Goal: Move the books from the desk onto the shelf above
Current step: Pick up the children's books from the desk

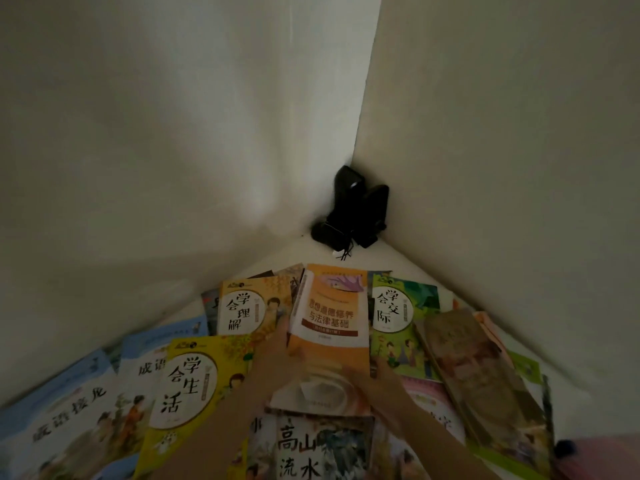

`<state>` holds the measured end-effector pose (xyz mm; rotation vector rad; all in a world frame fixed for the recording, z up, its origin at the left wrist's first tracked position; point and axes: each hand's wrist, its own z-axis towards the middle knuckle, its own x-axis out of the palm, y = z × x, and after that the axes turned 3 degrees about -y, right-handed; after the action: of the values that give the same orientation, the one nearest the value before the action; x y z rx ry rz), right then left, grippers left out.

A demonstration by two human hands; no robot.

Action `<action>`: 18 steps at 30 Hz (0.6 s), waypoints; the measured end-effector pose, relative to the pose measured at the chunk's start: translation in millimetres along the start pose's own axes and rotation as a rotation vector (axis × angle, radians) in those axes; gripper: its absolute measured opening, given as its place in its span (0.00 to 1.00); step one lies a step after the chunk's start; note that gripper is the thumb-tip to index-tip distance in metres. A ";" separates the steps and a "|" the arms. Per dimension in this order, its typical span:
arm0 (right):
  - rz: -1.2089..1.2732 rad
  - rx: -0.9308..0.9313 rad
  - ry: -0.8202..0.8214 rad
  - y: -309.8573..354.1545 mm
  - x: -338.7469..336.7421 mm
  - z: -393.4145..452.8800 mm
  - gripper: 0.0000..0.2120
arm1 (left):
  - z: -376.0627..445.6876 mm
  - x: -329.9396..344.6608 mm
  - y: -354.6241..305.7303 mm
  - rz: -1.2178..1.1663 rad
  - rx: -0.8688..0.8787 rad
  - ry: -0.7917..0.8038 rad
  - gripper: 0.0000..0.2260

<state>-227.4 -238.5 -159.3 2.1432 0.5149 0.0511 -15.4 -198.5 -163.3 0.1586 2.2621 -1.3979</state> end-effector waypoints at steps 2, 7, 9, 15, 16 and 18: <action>-0.005 -0.012 0.016 -2.7 3.6 -0.1 0.21 | 16.1 1.2 14.6 0.173 -0.016 0.028 0.35; 0.025 -0.058 -0.037 -12.6 10.4 -0.7 0.20 | -2.8 -7.1 -6.5 0.311 -0.068 0.017 0.35; 0.097 -0.112 -0.026 -14.9 8.8 -7.4 0.21 | -10.0 -7.9 -6.8 0.163 0.024 0.004 0.30; 0.425 -0.067 0.040 -13.2 -22.9 -28.9 0.21 | -34.1 5.5 -33.0 -0.379 -0.029 -0.065 0.38; 0.422 -0.048 0.045 -12.0 -31.3 -31.5 0.21 | -34.1 11.0 -40.0 -0.417 -0.088 -0.029 0.34; 0.311 -0.082 0.019 -11.5 -50.1 -38.1 0.18 | -40.6 26.0 -59.6 -0.405 -0.170 0.110 0.22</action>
<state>-285.5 -222.2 -138.2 2.1260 0.1837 0.2619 -71.8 -195.2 -111.6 -0.3019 2.5944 -1.4045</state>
